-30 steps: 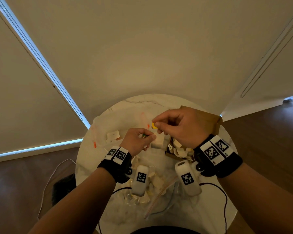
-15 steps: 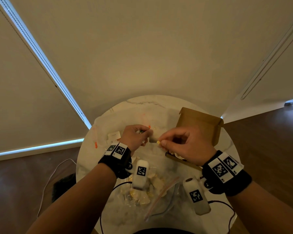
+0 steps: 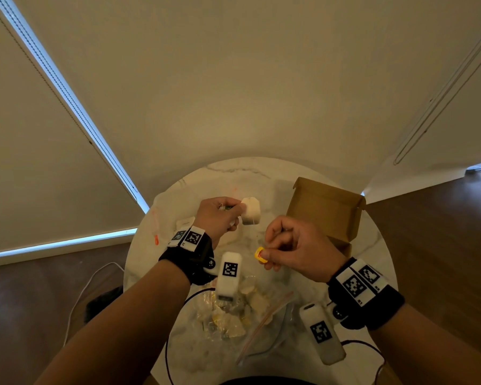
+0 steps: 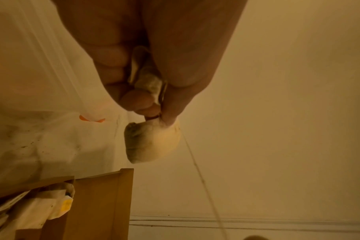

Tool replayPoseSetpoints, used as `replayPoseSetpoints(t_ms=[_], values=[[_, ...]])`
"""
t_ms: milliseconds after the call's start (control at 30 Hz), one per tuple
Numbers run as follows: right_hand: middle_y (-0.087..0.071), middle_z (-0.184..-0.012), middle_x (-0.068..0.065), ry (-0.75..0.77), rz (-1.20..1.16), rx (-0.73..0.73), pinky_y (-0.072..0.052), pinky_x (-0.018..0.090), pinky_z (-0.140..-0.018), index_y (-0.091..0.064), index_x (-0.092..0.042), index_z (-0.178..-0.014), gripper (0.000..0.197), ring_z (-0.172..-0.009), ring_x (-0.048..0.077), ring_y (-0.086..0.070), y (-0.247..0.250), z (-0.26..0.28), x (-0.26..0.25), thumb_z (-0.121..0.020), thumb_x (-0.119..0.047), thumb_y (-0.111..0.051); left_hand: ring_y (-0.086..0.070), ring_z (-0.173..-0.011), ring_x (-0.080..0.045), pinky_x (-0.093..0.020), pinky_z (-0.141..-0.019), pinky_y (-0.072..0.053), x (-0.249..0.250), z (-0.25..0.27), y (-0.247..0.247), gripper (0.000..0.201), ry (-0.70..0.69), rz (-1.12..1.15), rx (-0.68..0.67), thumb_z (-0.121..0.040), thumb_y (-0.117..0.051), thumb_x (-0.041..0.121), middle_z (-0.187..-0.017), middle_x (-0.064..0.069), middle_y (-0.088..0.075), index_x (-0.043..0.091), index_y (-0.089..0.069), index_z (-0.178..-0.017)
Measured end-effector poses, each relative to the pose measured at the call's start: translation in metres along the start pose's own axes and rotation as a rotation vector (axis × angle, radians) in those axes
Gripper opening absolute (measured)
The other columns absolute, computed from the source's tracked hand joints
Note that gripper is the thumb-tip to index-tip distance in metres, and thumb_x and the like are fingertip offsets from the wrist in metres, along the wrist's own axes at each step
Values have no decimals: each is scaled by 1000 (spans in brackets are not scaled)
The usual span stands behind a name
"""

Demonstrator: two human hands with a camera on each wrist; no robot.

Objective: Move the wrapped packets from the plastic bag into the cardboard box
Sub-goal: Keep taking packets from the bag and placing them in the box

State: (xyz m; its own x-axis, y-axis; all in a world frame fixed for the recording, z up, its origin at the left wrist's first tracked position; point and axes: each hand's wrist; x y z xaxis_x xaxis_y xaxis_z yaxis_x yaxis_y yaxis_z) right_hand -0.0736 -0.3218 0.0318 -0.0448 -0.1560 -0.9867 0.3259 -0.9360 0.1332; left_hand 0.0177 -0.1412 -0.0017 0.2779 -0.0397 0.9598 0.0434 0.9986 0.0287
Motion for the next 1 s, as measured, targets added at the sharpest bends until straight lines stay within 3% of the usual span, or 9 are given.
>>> replayPoseSetpoints(t_ms=[200,400,567,700,900,1000], values=[[-74,-78,19,-95,23,-3,-57,30,-59,-63,1,-97,21,-69,28,-72,1,-8,17,-81,-6,-74,-47,-50,-15,-26,-48,-41,9,3,0,4,-9,32,-30,-88,-68,5,-64,-6,-54,1,-68,-87],[-73,-78,20,-130,11,44,-57,28,-56,-70,4,-90,9,-66,27,-72,-1,-15,41,-83,-2,-71,-46,-52,-16,-26,-49,-39,24,14,-3,2,-32,81,-91,-89,-66,4,-70,-8,-54,3,-67,-88],[-71,-73,10,-98,133,88,-51,22,-52,-74,-5,-83,3,-56,9,-61,0,-20,55,-80,-5,-75,-46,-52,-17,-27,-51,-40,34,20,-6,3,-32,121,-132,-90,-66,6,-72,-8,-56,6,-67,-87],[-69,-66,14,-147,98,74,-49,24,-49,-73,-4,-86,4,-51,16,-59,4,-23,62,-83,-7,-73,-47,-51,-15,-27,-50,-40,36,24,-7,6,-43,118,-172,-90,-65,5,-70,-6,-57,7,-67,-85],[-73,-81,19,-293,-75,102,-57,27,-62,-69,1,-90,7,-66,22,-68,15,-31,57,-88,-5,-66,-45,-49,-19,-26,-46,-36,33,26,-4,8,-57,51,-164,-87,-69,5,-69,-9,-55,6,-67,-80],[-73,-78,18,-312,-109,64,-57,25,-60,-69,2,-89,10,-64,21,-69,18,-31,55,-89,-6,-64,-44,-48,-20,-27,-46,-35,32,25,-1,8,-71,16,-137,-88,-68,5,-69,-11,-53,4,-67,-80]])
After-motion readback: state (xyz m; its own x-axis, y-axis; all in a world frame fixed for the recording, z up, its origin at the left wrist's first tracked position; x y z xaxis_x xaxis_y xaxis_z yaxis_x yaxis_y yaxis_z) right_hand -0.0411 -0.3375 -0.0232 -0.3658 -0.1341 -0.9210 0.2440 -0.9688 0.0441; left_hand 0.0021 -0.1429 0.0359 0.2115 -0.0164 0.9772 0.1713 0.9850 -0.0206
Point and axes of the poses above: each hand's wrist, its own z-axis away from the middle knuckle, its own y-axis out of the back of the hand, x = y × z
